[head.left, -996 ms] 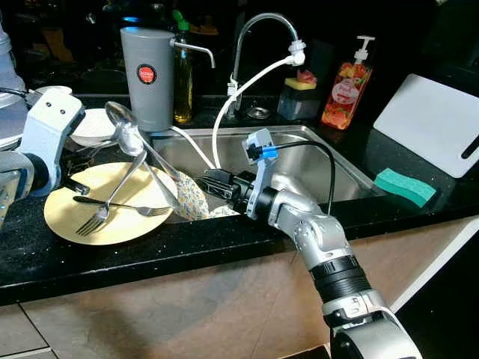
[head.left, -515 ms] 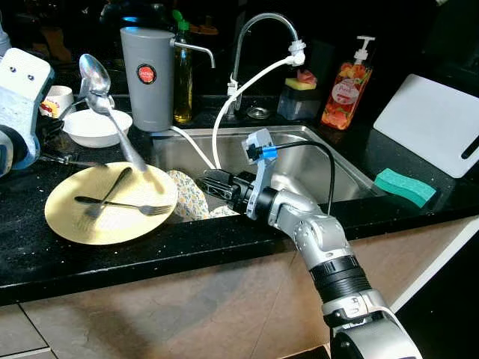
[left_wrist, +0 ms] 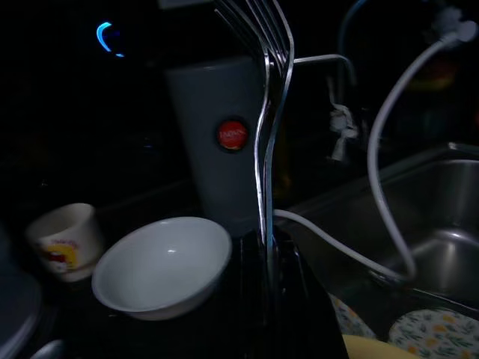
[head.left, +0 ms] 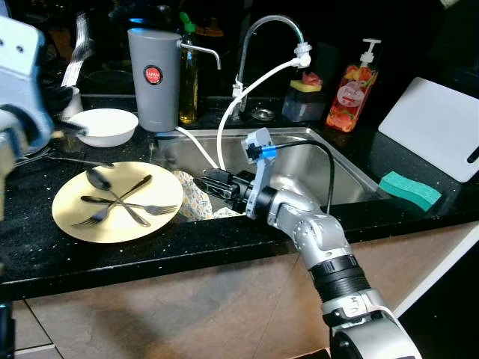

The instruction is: Kitchen organization

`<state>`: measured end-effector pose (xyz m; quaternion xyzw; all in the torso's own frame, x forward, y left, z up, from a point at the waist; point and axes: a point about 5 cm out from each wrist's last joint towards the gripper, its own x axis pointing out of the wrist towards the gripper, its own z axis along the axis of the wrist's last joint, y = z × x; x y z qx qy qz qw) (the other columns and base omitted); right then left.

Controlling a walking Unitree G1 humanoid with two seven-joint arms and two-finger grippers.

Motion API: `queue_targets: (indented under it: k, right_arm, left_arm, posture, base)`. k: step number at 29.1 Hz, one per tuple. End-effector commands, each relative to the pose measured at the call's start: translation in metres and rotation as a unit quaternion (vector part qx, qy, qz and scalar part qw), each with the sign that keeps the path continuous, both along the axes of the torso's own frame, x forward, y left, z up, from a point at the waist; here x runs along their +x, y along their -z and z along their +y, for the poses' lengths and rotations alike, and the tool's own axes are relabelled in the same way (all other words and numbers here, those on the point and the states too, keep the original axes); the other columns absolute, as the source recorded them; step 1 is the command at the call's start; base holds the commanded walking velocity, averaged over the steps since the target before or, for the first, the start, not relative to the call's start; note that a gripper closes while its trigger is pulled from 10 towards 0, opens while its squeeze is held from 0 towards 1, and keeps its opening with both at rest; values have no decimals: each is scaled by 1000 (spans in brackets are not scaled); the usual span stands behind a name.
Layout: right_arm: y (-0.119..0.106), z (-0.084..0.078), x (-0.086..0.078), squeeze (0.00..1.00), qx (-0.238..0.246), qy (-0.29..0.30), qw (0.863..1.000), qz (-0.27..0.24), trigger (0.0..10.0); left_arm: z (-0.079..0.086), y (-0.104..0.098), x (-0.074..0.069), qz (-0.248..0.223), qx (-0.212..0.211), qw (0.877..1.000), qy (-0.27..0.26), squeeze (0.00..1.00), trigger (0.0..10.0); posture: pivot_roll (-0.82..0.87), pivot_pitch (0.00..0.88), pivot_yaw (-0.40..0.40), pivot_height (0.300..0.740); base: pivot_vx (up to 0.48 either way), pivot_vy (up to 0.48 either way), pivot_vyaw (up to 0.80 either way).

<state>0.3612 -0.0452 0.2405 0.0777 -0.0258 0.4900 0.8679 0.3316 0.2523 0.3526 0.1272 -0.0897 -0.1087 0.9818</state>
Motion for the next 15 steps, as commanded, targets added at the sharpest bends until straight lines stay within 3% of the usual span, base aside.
queue_targets:
  k: [1,6,13,14,15]
  right_arm:
    - [-1,-2,1,0,0,6,1000,-1,10000]
    - [-3,-4,1,0,6,13,1000,-3,10000]
    - [-14,-8,6,0,77,61,995,3,10000]
    - [-16,-8,6,20,90,64,994,6,10000]
    - [-17,-8,7,192,100,66,993,8,10000]
  left_arm:
    - [-9,17,5,24,20,999,7,0,0]
    - [-16,27,7,20,10,1000,22,0,0]
    - [-41,58,12,27,-83,991,103,0,0]
    - [-45,63,11,26,-102,987,123,0,0]
    - [-49,67,10,23,-120,982,146,0,0]
  posture:
    - [17,1,-97,740]
    - [18,0,-96,740]
    - [20,1,-88,740]
    - [20,1,-88,740]
    - [20,1,-88,740]
  base:
    - [0,0,0]
    - [0,0,0]
    - [0,0,0]
    - [0,0,0]
    - [0,0,0]
